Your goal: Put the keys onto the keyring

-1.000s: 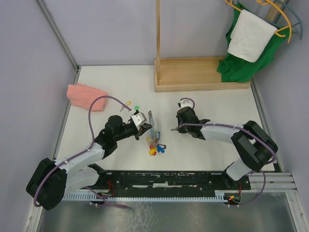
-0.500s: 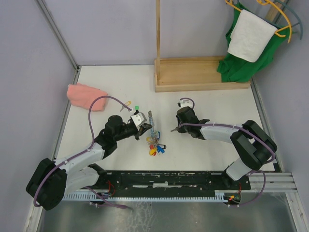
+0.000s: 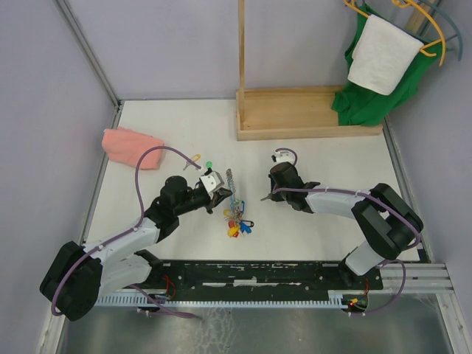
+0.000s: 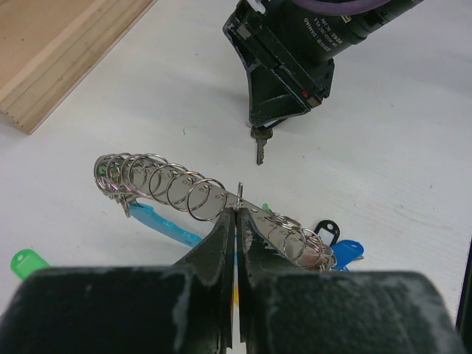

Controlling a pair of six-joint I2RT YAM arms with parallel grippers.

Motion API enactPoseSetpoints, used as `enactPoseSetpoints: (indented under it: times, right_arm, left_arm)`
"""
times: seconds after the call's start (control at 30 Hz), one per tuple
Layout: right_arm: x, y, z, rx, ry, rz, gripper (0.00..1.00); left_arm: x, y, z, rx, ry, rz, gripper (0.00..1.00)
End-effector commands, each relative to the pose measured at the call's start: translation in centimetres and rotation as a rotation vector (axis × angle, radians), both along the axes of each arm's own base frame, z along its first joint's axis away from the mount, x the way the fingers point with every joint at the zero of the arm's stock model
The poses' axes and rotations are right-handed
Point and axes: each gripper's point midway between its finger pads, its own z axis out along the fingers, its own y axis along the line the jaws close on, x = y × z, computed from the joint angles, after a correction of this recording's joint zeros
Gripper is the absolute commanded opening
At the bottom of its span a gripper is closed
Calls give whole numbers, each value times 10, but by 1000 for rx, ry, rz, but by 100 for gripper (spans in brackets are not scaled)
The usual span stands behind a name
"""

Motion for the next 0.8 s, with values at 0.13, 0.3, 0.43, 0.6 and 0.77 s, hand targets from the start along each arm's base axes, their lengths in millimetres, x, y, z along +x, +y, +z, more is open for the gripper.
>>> enactPoseSetpoints:
  times: [0.13,0.3,0.43,0.6,0.77]
  right_arm:
    - [12,6,13,31,-49,-30,18]
    - [12,7,8,26,-41,-22,15]
    - [11,9,5,27,-32,-17,14]
    - [8,10,5,27,-26,5,7]
    - [6,12,26,4,-57,92,1]
  left_arm:
    - [3,-7,25,-52,-68,-19,3]
    - [3,-7,25,-51,-68,-22,3]
    - [3,-6,24,-49,-73,-18,3]
    - [3,-6,23,-56,-83,-14,3]
    - [2,-4,22,-57,-130,-20,3]
